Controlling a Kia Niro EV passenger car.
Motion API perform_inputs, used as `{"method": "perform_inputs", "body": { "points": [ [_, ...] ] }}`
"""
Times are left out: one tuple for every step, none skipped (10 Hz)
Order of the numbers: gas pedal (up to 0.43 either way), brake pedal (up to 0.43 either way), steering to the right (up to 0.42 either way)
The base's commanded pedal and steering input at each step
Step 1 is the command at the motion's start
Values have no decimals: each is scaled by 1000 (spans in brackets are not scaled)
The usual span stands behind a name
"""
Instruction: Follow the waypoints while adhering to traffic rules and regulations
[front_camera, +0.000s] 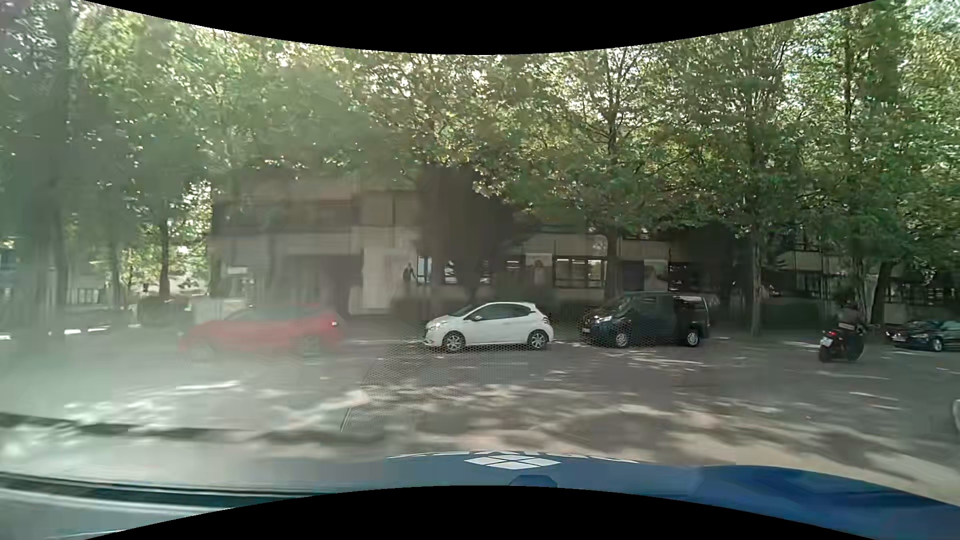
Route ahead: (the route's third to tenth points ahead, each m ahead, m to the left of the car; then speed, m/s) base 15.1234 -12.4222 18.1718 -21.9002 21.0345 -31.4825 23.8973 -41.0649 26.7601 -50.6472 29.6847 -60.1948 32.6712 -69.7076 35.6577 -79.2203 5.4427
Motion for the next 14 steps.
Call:
{"method": "perform_inputs", "body": {
  "points": [
    [8,0,284],
    [59,0,312],
    [67,0,334],
    [79,0,360],
    [87,0,378],
    [87,0,384],
    [98,0,383],
    [98,0,380],
    [98,0,370],
    [98,0,358],
    [110,0,357],
    [118,0,356],
    [130,0,351],
    [138,0,336]
  ]
}}
